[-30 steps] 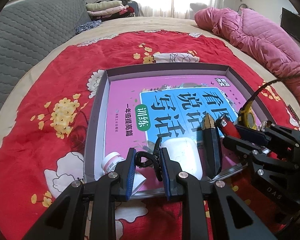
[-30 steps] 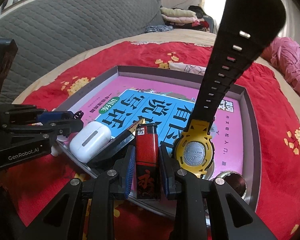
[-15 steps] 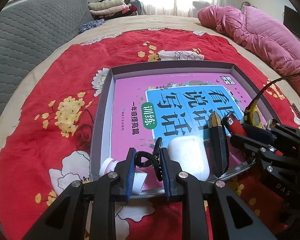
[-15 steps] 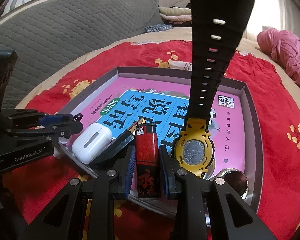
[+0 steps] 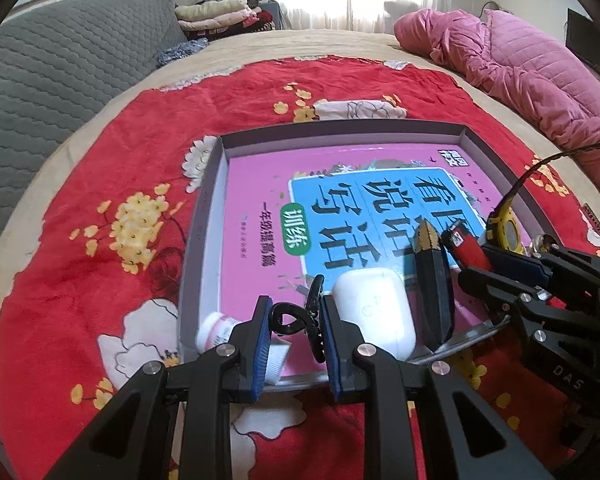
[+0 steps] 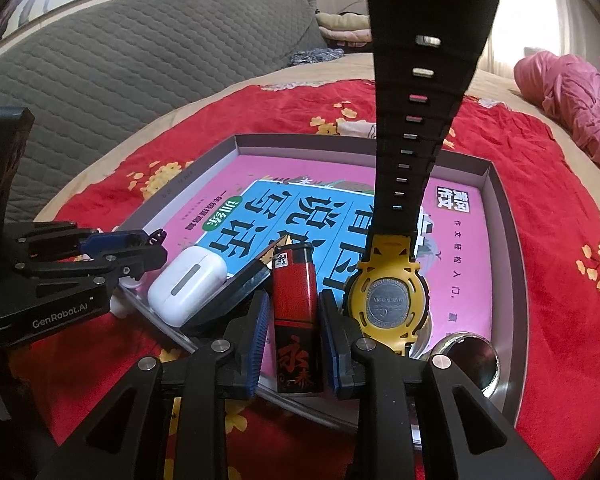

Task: Organize rigid objects
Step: 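Lower the lighter into the box with the right tool while the left tool lowers the clip, then open the right tool to release the lighter while the left tool releases the clip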

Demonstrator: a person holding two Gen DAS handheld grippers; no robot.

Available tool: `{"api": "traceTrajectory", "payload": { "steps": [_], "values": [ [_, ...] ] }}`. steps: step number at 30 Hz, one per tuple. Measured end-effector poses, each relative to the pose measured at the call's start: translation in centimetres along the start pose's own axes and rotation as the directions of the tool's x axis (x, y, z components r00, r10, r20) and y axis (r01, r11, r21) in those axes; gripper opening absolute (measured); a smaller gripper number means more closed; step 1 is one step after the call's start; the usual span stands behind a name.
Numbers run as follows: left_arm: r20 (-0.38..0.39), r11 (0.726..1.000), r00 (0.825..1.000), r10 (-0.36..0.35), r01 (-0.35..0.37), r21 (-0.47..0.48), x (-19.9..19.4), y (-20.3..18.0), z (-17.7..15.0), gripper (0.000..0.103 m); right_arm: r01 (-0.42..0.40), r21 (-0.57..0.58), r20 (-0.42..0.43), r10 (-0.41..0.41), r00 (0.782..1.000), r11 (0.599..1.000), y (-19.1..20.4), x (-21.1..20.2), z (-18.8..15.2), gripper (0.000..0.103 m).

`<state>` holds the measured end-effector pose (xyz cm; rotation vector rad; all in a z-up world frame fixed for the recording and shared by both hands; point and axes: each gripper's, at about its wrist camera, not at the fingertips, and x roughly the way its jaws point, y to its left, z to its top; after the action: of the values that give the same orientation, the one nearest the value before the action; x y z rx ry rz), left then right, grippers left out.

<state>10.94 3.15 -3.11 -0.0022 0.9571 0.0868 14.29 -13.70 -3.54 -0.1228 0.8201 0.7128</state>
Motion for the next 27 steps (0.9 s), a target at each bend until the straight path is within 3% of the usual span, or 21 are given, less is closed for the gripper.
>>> {"api": "traceTrajectory", "payload": {
  "steps": [22, 25, 27],
  "values": [
    [0.013, 0.997, 0.998, -0.06, 0.061, -0.048, -0.2, 0.7, 0.1, 0.024, -0.001, 0.008, 0.025, 0.001, 1.0, 1.0, 0.4, -0.7, 0.2, 0.035],
    [0.019, 0.997, 0.998, -0.063, 0.064, -0.045, -0.3, 0.7, 0.0, 0.027, -0.003, 0.003, 0.045, 0.003, 0.999, 1.0, 0.7, -1.1, 0.2, 0.042],
    [0.022, 0.996, 0.997, -0.072, 0.073, -0.05, -0.4, 0.7, 0.0, 0.034, -0.005, 0.0, 0.055, 0.005, 0.998, 1.0, 0.9, -1.3, 0.2, 0.049]
  ]
}}
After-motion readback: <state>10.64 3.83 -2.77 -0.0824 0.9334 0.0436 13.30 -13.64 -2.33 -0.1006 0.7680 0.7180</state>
